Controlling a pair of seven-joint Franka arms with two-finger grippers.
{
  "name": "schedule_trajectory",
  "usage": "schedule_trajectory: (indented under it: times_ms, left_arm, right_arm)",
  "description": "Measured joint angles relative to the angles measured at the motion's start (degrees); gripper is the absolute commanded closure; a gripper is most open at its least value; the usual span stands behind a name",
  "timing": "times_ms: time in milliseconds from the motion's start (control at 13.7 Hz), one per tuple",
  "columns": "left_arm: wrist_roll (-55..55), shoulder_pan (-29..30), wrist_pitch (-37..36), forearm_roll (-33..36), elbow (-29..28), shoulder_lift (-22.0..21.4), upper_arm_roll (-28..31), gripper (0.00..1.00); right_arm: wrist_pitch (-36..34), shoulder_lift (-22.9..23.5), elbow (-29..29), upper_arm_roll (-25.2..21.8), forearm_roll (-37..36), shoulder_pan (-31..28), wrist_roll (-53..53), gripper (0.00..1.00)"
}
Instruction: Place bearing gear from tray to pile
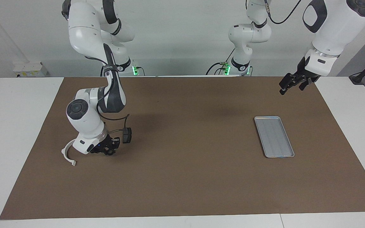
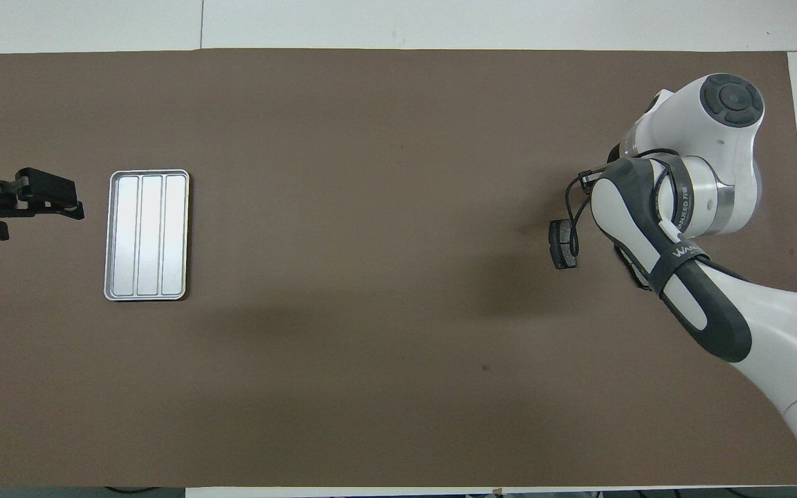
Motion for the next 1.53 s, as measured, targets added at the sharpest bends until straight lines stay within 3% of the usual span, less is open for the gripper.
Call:
schedule_trajectory:
  times_ms: [146,219,292,365,657,1023,1242,1534]
  left_arm:
    - [0.00,0.00,0.00,0.00,0.00,0.00,0.00,0.00]
    - [0.00,0.00,0.00,0.00,0.00,0.00,0.00,0.00]
    - [0.00,0.00,0.00,0.00,0.00,0.00,0.00,0.00]
    - [0.00,0.00,0.00,0.00,0.00,0.00,0.00,0.00]
    - [0.00,0.00,0.00,0.00,0.00,0.00,0.00,0.00]
    - [0.00,0.00,0.00,0.00,0.00,0.00,0.00,0.00]
    - [0.00,0.00,0.00,0.00,0.00,0.00,0.00,0.00]
    - [0.00,0.00,0.00,0.00,0.00,0.00,0.00,0.00]
  right_arm:
    - [0.78,-0.29,-1.82,0.00,0.00,0.00,0.00,0.94]
    - [1.81,-0.45,-2.89,0.00,0.00,0.00,-0.09,0.83]
    - [2.32,-0.83,-3.51,0.00,0.00,0.00,-0.33,0.48]
    - [2.32,-1.19,-4.00,0.00,0.00,0.00,-0.53,0.00]
    - [1.03,-2.07,-3.93,0.10,0.01,0.12,-0.47,0.00]
    - [-10.27,-6.03,4.12,0.06,0.00,0.08,0.96,0.00]
    - [-16.75,-11.49,6.63,-0.59,0.00,-0.30,1.78,0.00]
    - [-27.17,-22.40,7.14,-1.00,-0.07,-0.78,5.63,0.00]
